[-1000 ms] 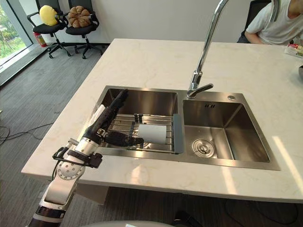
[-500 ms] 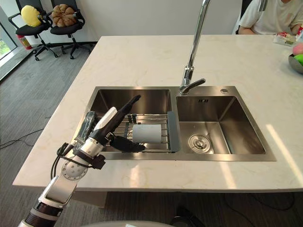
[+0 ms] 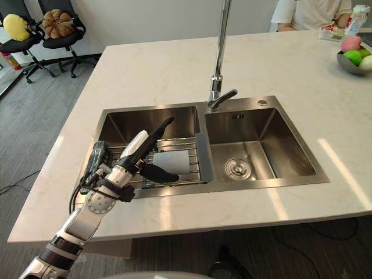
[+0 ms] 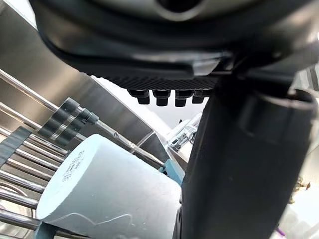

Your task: Walk over to the sink, pick up the cup, carry it to the dishwasher, place the cup inside the dishwasher, then close the dishwasher door

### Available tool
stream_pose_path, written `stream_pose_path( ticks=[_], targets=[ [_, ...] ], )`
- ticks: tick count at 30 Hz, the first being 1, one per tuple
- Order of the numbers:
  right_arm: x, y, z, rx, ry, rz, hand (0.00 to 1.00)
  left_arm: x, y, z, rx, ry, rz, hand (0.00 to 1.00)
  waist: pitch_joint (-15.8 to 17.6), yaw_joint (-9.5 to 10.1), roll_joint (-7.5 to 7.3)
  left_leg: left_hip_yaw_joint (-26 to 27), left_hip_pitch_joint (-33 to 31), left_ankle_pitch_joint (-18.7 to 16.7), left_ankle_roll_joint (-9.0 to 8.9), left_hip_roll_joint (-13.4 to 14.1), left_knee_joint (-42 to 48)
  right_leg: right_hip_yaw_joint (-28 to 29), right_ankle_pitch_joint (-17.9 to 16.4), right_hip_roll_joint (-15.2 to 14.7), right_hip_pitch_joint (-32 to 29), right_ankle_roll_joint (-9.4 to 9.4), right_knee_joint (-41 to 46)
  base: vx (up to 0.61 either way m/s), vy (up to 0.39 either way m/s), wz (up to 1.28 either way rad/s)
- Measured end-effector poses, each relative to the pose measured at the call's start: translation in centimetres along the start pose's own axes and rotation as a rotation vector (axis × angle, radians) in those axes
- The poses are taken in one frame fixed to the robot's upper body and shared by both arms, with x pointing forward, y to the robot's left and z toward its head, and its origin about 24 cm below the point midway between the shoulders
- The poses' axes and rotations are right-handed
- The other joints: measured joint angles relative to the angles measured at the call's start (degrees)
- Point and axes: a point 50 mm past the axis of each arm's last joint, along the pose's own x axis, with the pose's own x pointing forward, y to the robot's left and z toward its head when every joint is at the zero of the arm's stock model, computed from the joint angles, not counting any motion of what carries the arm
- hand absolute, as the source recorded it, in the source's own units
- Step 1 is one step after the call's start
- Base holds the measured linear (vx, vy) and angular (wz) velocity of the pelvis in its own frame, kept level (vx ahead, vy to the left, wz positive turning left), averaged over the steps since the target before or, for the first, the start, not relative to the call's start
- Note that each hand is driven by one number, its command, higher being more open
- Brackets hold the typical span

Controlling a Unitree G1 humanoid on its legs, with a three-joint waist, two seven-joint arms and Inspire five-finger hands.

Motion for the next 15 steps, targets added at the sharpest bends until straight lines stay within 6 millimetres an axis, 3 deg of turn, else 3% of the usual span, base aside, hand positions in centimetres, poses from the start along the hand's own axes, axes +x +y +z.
stream_pose_path(
  ticks=[15],
  targets=[
    [-0.04,0.05,-0.06,0.016,-0.003,0.028,1.0,0.41,-0.17,-0.47,0.111,0.007,-0.133,1.0,0.0,-0.07,0.07,0.3,0.0,-0.1,-0.04,0.0,0.0,0.2,0.0,0.0,-0.2,0.02,0.3,-0.01,-0.005,-0.01]
  ],
)
